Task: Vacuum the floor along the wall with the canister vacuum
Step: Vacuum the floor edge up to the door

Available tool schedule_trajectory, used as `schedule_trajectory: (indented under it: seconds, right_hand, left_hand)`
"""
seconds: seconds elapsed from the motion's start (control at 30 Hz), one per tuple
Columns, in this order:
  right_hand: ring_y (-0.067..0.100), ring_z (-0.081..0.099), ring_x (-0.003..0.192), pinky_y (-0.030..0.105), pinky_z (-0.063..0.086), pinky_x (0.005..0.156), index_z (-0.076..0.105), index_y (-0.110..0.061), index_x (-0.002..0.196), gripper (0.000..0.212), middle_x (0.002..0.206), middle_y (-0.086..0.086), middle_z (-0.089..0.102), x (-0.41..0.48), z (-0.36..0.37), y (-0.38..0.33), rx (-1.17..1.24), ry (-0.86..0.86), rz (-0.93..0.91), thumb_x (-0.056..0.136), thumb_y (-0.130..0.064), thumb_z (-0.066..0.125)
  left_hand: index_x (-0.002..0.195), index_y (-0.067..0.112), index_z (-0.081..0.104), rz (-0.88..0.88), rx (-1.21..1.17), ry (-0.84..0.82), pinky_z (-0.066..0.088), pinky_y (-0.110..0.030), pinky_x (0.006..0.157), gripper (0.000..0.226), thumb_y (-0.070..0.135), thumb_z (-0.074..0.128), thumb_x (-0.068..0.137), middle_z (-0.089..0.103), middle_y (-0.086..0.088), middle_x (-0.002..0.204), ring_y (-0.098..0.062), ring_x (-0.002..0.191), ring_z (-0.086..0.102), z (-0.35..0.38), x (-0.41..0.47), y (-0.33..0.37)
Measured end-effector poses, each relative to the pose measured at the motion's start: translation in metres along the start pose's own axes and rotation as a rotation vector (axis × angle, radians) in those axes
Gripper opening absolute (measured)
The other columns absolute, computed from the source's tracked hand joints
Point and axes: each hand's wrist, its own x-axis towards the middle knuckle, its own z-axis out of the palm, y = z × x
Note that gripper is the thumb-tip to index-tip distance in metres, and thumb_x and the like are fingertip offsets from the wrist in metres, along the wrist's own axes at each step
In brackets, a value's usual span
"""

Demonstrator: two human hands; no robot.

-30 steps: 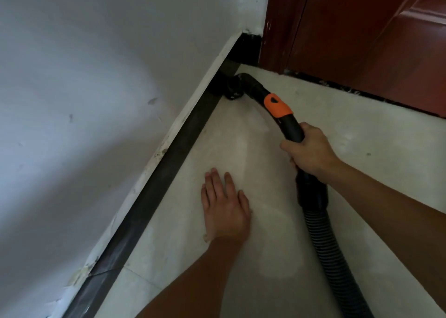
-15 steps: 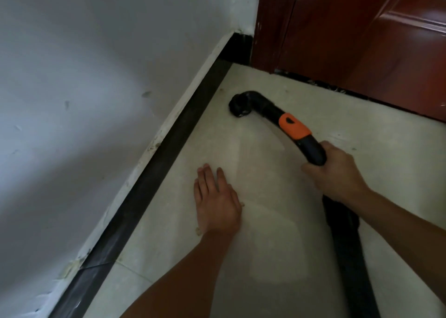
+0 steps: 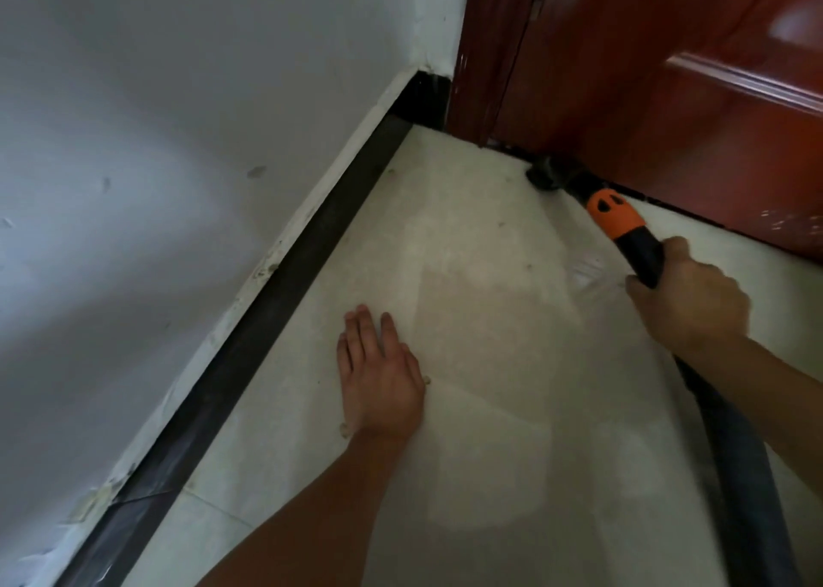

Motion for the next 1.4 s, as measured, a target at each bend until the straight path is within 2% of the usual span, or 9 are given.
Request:
schedule_trajectory:
  seconds: [0.1,0.23,0.47,0.53,0.7,0.87,1.03,1.2,1.4]
  right_hand:
    - [0.022,0.046,0.051,0.028,0.034,0.050,0.048,-0.009,0.108,0.034,0.064,0.006,0.048,-0.018,-0.006,0.033,0.094,-0.055,0.195,0.087,-0.027,0.068]
    - [0.036,0.060,0.068,0.042,0.051,0.065,0.053,-0.007,0.104,0.030,0.075,0.017,0.060,-0.061,-0.014,0.056,0.286,-0.074,0.382,0.082,-0.018,0.071]
    - [0.021,0.059,0.051,0.027,0.040,0.045,0.053,-0.022,0.090,0.024,0.061,0.003,0.059,-0.142,0.004,0.030,0.475,-0.215,0.198,0.077,-0.016,0.072]
    - [0.016,0.056,0.048,0.023,0.037,0.041,0.053,-0.024,0.088,0.024,0.058,0.000,0.057,-0.144,0.003,0.052,0.436,-0.157,0.224,0.076,-0.017,0.073]
    - [0.034,0.062,0.060,0.047,0.056,0.061,0.054,-0.020,0.087,0.022,0.068,0.013,0.062,-0.140,-0.012,0.098,0.457,-0.040,0.525,0.078,-0.018,0.073]
    - [0.026,0.059,0.044,0.034,0.049,0.043,0.054,-0.023,0.083,0.019,0.061,0.013,0.062,-0.167,-0.006,0.089,0.623,-0.156,0.484,0.077,-0.016,0.071]
    - [0.030,0.060,0.050,0.044,0.056,0.054,0.056,-0.016,0.093,0.019,0.067,0.018,0.064,-0.176,-0.023,0.109,0.635,-0.102,0.582,0.082,-0.014,0.070]
    - [0.024,0.060,0.043,0.033,0.049,0.044,0.055,-0.023,0.083,0.020,0.058,0.010,0.063,-0.193,-0.005,0.074,0.630,-0.191,0.396,0.076,-0.017,0.073]
    - [0.031,0.061,0.067,0.033,0.047,0.061,0.057,-0.016,0.094,0.023,0.075,0.011,0.061,-0.133,0.020,0.035,0.603,-0.108,0.357,0.079,-0.024,0.072]
  left_hand:
    - [0.147,0.004,0.033,0.004,0.003,0.009,0.010,-0.045,0.119,0.057,0.029,0.021,0.098,0.022,-0.024,0.156,-0.036,0.145,0.018,0.000,0.000,-0.001]
    - [0.147,0.004,0.033,0.003,0.012,0.002,0.011,-0.045,0.118,0.055,0.028,0.022,0.098,0.023,-0.024,0.155,-0.037,0.145,0.019,0.001,-0.001,-0.003]
    - [0.148,0.004,0.031,0.042,-0.008,-0.014,0.010,-0.046,0.119,0.053,0.027,0.031,0.100,0.020,-0.024,0.156,-0.036,0.145,0.015,0.001,-0.002,-0.006]
    - [0.149,0.004,0.029,0.067,-0.019,-0.021,0.010,-0.046,0.119,0.053,0.026,0.032,0.101,0.018,-0.024,0.156,-0.037,0.146,0.014,0.001,-0.002,-0.010]
    - [0.150,0.005,0.027,0.147,0.010,-0.055,0.011,-0.045,0.120,0.062,0.034,0.017,0.097,0.019,-0.023,0.157,-0.036,0.146,0.014,-0.009,-0.026,-0.023]
    - [0.150,0.006,0.027,0.152,0.016,-0.103,0.008,-0.044,0.120,0.062,0.034,0.015,0.097,0.018,-0.022,0.157,-0.035,0.147,0.012,-0.013,-0.061,-0.020]
    - [0.143,0.000,0.042,0.226,0.011,-0.100,0.024,-0.050,0.115,0.063,0.034,0.016,0.096,0.033,-0.028,0.149,-0.041,0.140,0.030,-0.023,-0.083,-0.030]
    - [0.143,0.003,0.041,0.227,0.016,-0.120,0.018,-0.045,0.116,0.062,0.034,0.016,0.096,0.031,-0.026,0.151,-0.039,0.142,0.026,-0.029,-0.098,-0.031]
    - [0.137,0.001,0.050,0.154,0.020,-0.075,0.026,-0.045,0.115,0.059,0.035,0.028,0.094,0.041,-0.026,0.145,-0.040,0.136,0.038,-0.038,-0.134,-0.068]
